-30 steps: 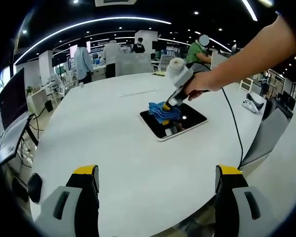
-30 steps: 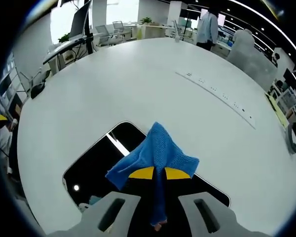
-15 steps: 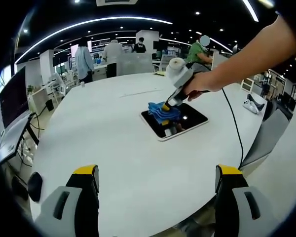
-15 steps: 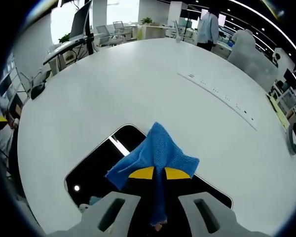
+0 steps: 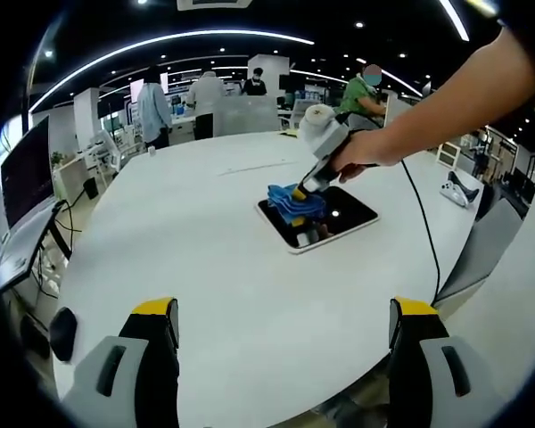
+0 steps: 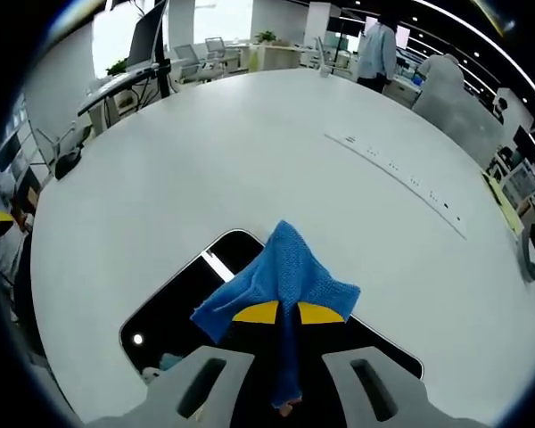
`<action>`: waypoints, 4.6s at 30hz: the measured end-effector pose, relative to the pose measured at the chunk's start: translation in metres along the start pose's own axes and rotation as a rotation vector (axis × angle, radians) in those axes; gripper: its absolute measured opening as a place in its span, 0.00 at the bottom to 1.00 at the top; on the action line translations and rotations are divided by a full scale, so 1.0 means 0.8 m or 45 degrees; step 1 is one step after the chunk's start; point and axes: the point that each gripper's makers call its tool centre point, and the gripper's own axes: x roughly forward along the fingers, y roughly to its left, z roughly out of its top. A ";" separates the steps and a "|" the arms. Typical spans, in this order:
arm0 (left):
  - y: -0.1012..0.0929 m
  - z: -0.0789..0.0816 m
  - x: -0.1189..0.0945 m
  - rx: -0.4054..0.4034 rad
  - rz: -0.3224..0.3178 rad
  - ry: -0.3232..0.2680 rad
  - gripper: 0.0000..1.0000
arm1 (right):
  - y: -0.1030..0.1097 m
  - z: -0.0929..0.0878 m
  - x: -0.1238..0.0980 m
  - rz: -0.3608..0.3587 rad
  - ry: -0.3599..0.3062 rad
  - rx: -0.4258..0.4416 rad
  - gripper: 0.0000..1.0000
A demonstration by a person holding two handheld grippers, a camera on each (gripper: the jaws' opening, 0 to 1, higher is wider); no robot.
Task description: Wipe the mirror surface with the cleaning cloth until all visible marks leave the cleaned area.
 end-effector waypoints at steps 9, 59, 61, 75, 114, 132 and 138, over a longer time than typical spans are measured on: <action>0.004 -0.004 -0.001 -0.011 0.009 0.001 0.99 | 0.006 0.008 0.004 0.001 -0.005 0.004 0.01; 0.013 -0.005 -0.007 -0.026 0.026 0.011 0.99 | 0.035 0.032 0.018 0.010 -0.025 -0.016 0.01; 0.013 -0.005 -0.008 -0.026 0.028 0.010 0.99 | 0.035 0.033 0.018 0.011 -0.030 -0.020 0.01; 0.008 -0.008 -0.013 -0.017 0.026 0.018 0.99 | 0.048 0.028 0.012 0.035 -0.049 -0.001 0.01; -0.003 -0.001 -0.006 -0.003 -0.008 0.015 0.99 | 0.071 0.012 -0.004 0.075 -0.060 -0.023 0.01; -0.005 -0.002 -0.009 0.013 -0.010 0.024 0.99 | 0.075 0.009 -0.001 0.081 -0.037 -0.021 0.02; -0.005 -0.005 -0.011 0.013 -0.009 0.028 0.99 | 0.077 0.007 -0.006 0.082 -0.014 -0.001 0.02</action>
